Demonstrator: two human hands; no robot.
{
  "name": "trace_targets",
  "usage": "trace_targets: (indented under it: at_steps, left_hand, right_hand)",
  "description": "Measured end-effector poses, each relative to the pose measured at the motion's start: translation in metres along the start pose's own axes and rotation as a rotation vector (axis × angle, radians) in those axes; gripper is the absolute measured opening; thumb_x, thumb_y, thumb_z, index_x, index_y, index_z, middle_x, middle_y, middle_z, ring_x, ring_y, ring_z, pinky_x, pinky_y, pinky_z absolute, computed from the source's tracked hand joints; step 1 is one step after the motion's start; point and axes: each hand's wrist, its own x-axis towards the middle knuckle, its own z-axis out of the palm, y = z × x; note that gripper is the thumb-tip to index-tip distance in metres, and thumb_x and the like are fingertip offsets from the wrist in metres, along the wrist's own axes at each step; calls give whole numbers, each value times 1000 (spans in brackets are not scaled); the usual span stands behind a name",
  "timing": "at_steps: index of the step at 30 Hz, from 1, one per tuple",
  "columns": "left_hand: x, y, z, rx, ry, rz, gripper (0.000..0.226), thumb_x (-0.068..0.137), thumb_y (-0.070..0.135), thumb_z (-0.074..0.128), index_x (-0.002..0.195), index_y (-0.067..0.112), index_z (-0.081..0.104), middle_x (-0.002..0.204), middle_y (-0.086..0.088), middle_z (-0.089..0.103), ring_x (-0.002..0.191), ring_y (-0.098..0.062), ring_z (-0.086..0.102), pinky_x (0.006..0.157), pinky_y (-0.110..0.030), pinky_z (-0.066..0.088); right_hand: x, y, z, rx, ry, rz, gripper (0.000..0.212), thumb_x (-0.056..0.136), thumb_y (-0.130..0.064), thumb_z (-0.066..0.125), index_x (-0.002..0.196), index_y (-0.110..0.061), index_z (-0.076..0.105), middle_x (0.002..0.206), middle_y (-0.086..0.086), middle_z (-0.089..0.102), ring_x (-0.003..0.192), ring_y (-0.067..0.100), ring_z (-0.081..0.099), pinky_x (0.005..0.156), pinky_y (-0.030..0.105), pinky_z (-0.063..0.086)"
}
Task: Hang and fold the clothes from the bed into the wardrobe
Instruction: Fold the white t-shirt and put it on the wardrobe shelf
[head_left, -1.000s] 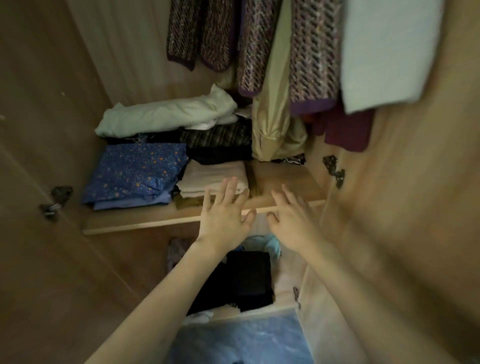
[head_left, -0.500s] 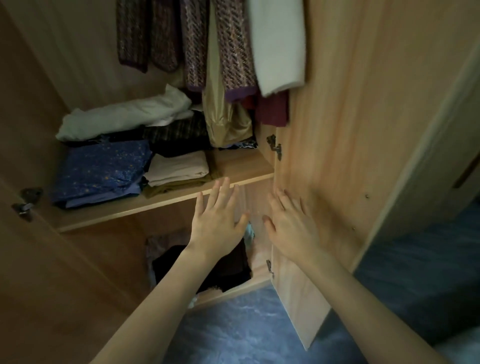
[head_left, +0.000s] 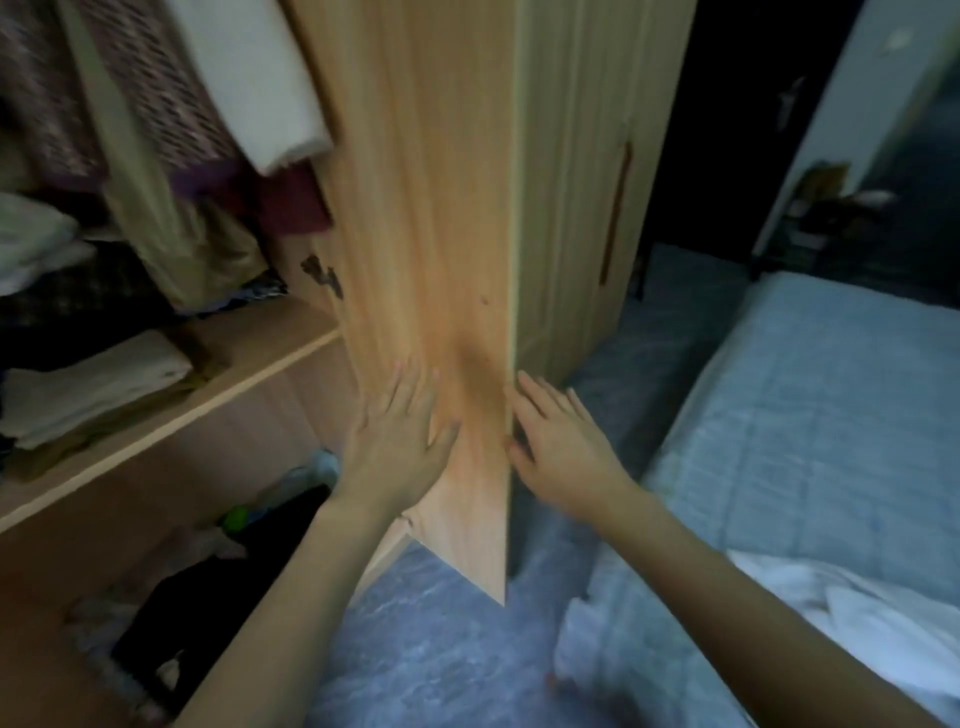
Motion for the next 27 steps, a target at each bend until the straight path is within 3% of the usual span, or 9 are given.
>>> trace_targets:
  at_steps: [3, 6, 13, 22, 27]
  left_hand:
    - [-7, 45, 25, -102, -29, 174, 77, 91, 62, 7, 156, 22, 13, 164, 3, -1, 150, -13, -5, 119, -41, 6]
    - [-16, 100, 55, -92, -95, 323, 69, 96, 59, 14, 156, 25, 8, 164, 3, -5, 150, -14, -6, 120, -45, 11]
    - [-50, 227, 73, -86, -213, 617, 64, 101, 54, 22, 156, 27, 6, 164, 3, -9, 150, -14, -10, 121, -47, 1]
    - [-70, 377, 98, -76, -276, 855, 62, 102, 50, 30, 156, 26, 11, 164, 2, -5, 150, -14, -5, 120, -44, 0]
    - [-77, 463, 148, -206, -488, 834, 58, 102, 48, 31, 155, 27, 18, 164, 4, 1, 150, -14, 3, 120, -45, 8]
  right_hand:
    - [-54, 28, -6, -37, -9, 158, 61, 95, -37, 47, 149, -16, 28, 158, 5, 21, 145, 24, 21, 117, 43, 13]
    - [-112, 56, -12, -65, -26, 312, 61, 96, -37, 47, 150, -16, 27, 159, 6, 20, 145, 25, 21, 117, 45, 14]
    - [-226, 119, -46, -91, 12, 607, 61, 96, -35, 48, 149, -14, 27, 158, 9, 22, 144, 27, 23, 115, 48, 16]
    - [-361, 209, -101, -87, 83, 890, 60, 96, -34, 48, 149, -13, 28, 158, 9, 22, 142, 26, 25, 115, 46, 22]
    - [-434, 273, -115, -93, 50, 979, 59, 94, -33, 49, 147, -12, 33, 156, 10, 28, 140, 27, 31, 113, 44, 26]
